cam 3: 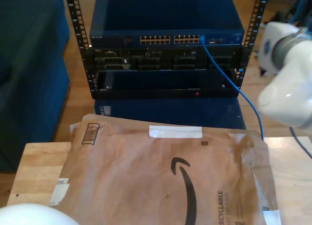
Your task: Grab the cable and plug it in
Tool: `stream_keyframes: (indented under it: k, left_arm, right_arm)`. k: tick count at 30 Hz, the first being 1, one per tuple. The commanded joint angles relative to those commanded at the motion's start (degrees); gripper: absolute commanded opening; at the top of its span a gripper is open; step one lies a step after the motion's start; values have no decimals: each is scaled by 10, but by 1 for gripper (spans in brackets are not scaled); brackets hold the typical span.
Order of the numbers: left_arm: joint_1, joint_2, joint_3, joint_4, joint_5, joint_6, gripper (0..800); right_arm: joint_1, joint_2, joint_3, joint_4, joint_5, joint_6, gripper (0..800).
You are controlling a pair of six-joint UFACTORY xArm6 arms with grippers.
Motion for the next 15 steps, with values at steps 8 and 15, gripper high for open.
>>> stream_keyframes:
  k: [8,15]
  left_arm:
    - [0,0,0,0,0,0,800]
    - [0,0,0,0,0,0,800]
  right_arm:
    - [-206,-31,-85,-27,308,-196,773]
    - [-389,-31,-135,-34,574,-360,796]
